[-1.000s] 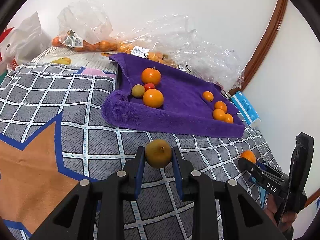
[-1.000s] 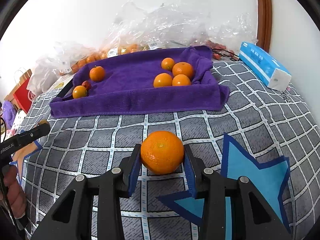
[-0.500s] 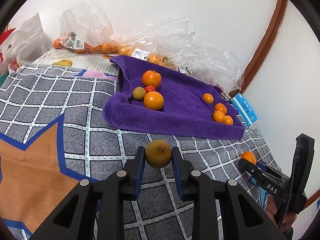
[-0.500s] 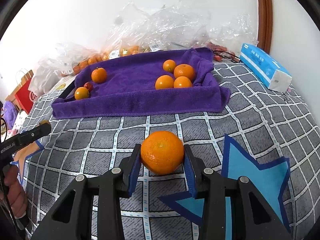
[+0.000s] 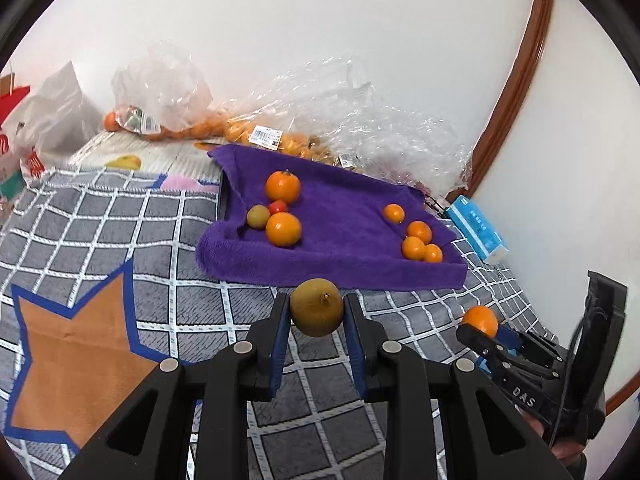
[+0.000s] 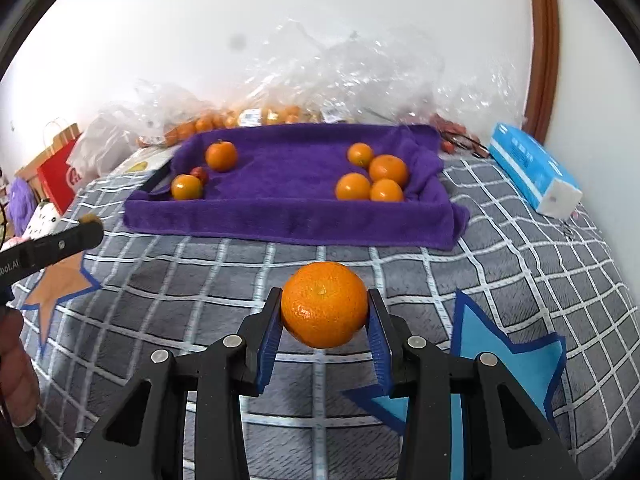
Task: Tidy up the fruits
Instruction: 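Carry both held fruits over the purple towel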
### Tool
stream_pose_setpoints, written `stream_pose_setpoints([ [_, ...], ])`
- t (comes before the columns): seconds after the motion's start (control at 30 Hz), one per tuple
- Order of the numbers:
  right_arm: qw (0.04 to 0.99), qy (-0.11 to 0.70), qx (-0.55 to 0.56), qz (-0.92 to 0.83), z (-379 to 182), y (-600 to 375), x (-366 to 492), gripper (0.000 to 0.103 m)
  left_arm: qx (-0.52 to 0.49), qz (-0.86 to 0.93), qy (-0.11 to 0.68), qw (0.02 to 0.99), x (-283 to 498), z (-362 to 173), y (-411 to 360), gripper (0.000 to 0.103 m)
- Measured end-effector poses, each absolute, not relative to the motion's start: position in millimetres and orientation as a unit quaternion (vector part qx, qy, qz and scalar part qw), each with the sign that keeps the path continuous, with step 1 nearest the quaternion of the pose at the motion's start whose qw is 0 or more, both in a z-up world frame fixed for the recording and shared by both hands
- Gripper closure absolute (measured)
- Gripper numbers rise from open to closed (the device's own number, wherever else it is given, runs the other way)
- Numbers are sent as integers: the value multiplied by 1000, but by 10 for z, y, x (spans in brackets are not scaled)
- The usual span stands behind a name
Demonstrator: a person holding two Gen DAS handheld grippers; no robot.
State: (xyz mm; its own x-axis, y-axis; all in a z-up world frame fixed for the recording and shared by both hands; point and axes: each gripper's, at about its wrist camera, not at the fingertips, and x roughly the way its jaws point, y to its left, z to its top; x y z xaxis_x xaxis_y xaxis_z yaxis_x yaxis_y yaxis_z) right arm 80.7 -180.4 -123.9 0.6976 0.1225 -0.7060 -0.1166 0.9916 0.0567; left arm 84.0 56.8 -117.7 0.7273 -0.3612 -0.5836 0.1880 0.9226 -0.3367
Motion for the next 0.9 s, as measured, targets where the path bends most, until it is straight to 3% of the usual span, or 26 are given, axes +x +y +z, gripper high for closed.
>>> stream_pose_setpoints([
  [0.57,935,342,11,88,-550,-1751,1182,63,-118,-119,319,933,1180,-708,662,78],
  [0.9,940,329,8,87,-549,-1814,1690,63,-136,-118,320,930,1636,-644,589,78],
])
